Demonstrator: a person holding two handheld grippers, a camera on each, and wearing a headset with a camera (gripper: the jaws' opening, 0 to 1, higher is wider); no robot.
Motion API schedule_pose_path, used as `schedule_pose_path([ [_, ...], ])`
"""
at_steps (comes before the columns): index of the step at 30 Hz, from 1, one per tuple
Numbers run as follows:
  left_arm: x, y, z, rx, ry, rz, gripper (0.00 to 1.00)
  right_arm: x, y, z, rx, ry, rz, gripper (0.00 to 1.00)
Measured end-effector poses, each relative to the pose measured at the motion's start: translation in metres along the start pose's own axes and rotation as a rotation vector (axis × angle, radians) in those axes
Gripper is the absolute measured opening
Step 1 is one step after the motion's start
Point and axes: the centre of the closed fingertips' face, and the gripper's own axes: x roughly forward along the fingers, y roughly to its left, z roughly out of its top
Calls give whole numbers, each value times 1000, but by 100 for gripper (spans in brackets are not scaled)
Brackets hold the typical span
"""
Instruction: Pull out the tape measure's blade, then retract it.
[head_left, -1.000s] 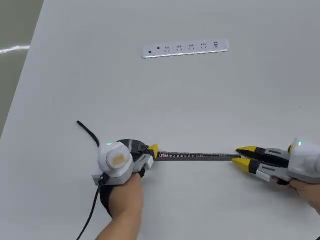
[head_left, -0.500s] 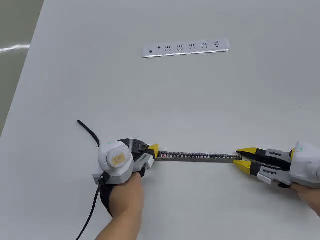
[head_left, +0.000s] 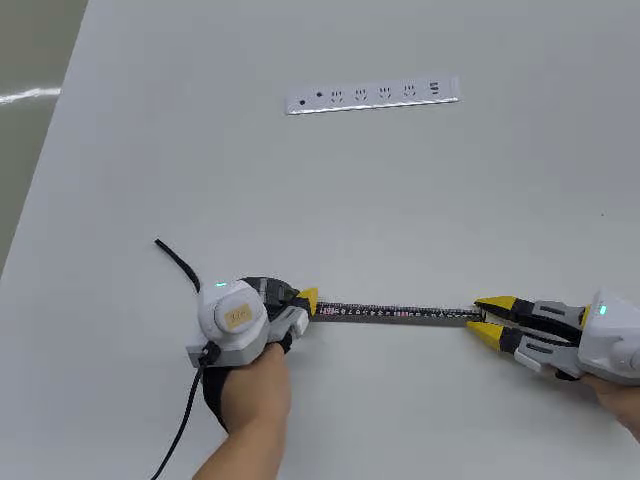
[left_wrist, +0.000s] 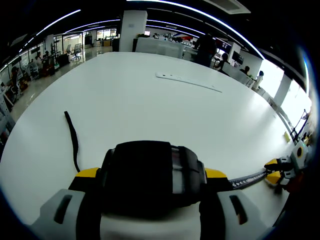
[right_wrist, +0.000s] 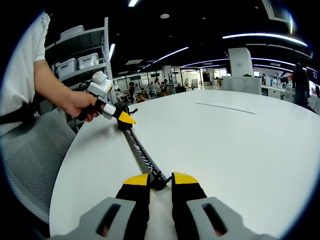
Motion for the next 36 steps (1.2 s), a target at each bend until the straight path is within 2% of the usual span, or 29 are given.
schedule_pose_path([
  [3, 0, 1, 0, 2, 5, 2, 78, 3, 2, -2, -32, 5, 4, 15],
  [12, 0, 1, 0, 4, 5, 1, 78, 4, 0, -2, -53, 10, -4, 14],
  [36, 0, 0, 0, -1, 10, -3, 78, 39, 13, 3, -86, 9, 33, 15],
])
